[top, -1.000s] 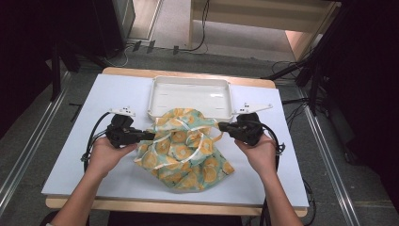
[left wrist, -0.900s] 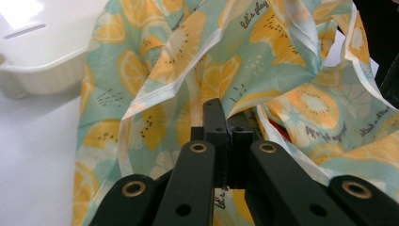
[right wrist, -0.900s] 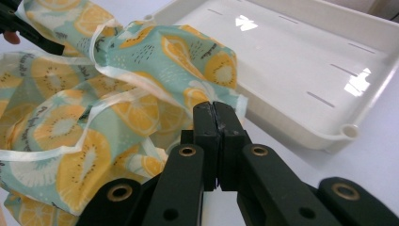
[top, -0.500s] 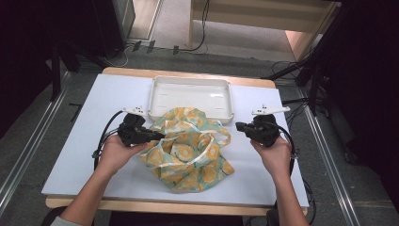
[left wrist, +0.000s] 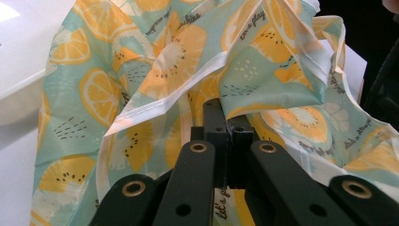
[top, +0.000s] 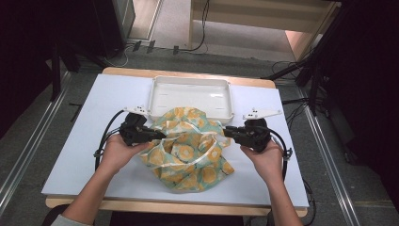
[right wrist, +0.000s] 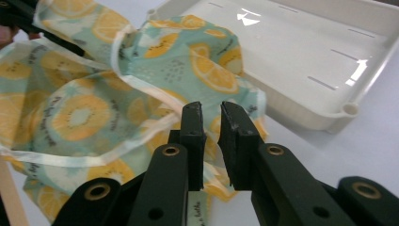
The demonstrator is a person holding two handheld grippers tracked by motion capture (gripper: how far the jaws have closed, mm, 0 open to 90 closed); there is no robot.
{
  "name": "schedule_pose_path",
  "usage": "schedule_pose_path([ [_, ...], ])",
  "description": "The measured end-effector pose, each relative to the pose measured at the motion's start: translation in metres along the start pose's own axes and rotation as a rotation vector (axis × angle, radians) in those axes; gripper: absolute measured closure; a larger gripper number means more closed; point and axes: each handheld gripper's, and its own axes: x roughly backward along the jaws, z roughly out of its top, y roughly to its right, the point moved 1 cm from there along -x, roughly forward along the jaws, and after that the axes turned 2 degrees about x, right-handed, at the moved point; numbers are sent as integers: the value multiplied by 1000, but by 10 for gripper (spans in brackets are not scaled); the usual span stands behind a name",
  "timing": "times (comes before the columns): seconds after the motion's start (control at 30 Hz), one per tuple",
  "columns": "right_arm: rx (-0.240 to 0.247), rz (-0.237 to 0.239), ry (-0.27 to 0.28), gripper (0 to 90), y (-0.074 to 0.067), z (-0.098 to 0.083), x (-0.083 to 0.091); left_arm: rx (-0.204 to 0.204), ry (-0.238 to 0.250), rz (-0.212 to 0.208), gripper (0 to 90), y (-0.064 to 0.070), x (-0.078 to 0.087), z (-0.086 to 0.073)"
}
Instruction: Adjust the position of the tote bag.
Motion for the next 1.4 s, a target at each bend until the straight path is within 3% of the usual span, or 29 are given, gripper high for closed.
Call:
schedule_pose_path([
  [0.2,10,44,5,701,-16,0,-2,1,22,5,900,0,4,1],
  [0.33,18,46,-10,559,-23,-7,-12,-1,26,15,900,-1,6,1],
  [0.57,11,61,-45,492,-28,-14,-28,8,48,27,900,-4,13,1],
  [0.67,14,66,-71,552,-28,-18,-35,17,65,36,900,-6,19,0],
  [0.7,15,66,-102,663,-29,-22,-39,19,69,37,900,-7,20,0],
  [0.73,15,66,-102,663,-29,-22,-39,23,73,39,900,-8,22,0],
  [0.8,31,57,-126,800,-29,-25,-42,25,77,46,900,-10,25,-1],
  [0.9,37,42,-153,883,-27,-27,-42,35,91,51,900,-13,31,-2],
  [1.1,52,2,-155,895,-21,-29,-30,54,100,77,900,-19,44,-7],
  [1.4,22,-54,-118,898,-7,-37,-4,83,85,98,900,-27,55,-22],
])
